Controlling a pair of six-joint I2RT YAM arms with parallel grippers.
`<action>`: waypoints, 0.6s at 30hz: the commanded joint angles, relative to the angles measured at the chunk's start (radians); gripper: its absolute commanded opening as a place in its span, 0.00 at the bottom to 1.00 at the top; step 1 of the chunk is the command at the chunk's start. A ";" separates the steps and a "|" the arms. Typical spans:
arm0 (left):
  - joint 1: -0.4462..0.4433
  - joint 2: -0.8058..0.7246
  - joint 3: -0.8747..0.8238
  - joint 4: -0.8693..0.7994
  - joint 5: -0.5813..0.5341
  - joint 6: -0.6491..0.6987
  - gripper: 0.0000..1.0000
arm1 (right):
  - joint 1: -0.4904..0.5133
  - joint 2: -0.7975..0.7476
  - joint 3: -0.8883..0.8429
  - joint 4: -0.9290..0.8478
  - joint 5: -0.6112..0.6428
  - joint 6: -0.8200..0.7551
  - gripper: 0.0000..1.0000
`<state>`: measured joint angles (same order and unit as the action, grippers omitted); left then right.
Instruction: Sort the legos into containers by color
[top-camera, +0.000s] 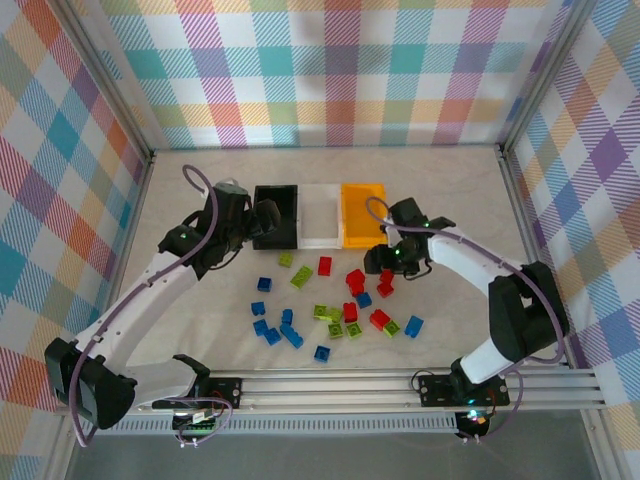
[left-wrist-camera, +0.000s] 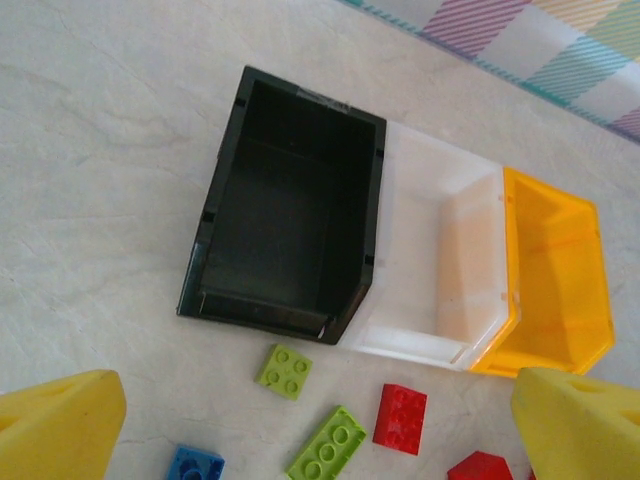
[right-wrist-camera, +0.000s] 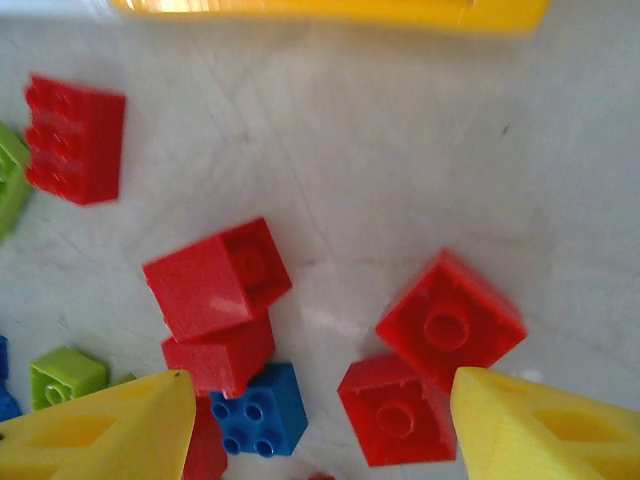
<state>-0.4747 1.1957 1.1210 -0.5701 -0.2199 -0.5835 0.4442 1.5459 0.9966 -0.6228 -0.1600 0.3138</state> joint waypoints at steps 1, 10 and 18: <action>0.013 -0.017 -0.020 0.015 0.021 -0.003 0.98 | 0.035 -0.033 -0.050 -0.010 0.047 0.052 0.68; 0.035 0.023 -0.024 -0.001 0.053 -0.008 0.98 | 0.066 0.001 -0.099 0.036 0.131 0.055 0.64; 0.038 0.028 -0.036 0.009 0.061 -0.011 0.98 | 0.081 0.043 -0.076 0.032 0.146 0.018 0.59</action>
<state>-0.4522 1.2213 1.1000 -0.5709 -0.1722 -0.5842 0.5114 1.5738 0.9024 -0.5907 -0.0254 0.3511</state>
